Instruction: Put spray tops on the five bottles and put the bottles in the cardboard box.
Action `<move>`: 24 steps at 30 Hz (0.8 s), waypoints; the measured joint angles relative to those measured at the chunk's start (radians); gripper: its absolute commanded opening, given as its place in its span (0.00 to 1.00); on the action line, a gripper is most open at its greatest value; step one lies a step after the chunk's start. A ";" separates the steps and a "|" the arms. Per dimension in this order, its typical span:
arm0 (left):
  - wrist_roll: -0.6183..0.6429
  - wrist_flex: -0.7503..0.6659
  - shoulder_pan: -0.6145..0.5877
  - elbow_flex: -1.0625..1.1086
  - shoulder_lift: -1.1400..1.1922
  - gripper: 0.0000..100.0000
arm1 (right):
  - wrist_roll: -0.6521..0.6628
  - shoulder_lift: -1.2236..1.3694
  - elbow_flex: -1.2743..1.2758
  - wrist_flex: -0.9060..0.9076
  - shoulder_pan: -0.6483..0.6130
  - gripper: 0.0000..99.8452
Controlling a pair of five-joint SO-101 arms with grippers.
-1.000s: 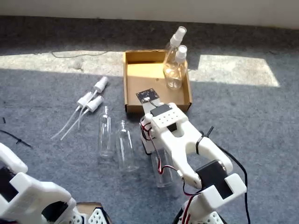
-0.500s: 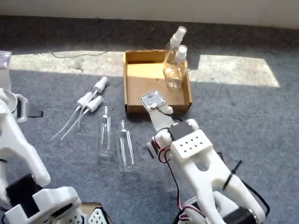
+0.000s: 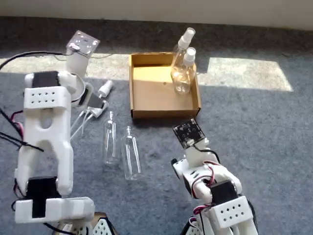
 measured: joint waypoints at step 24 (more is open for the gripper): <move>0.011 -0.012 0.080 -1.106 1.142 0.25 | 0.000 -0.127 0.097 -0.083 0.008 0.00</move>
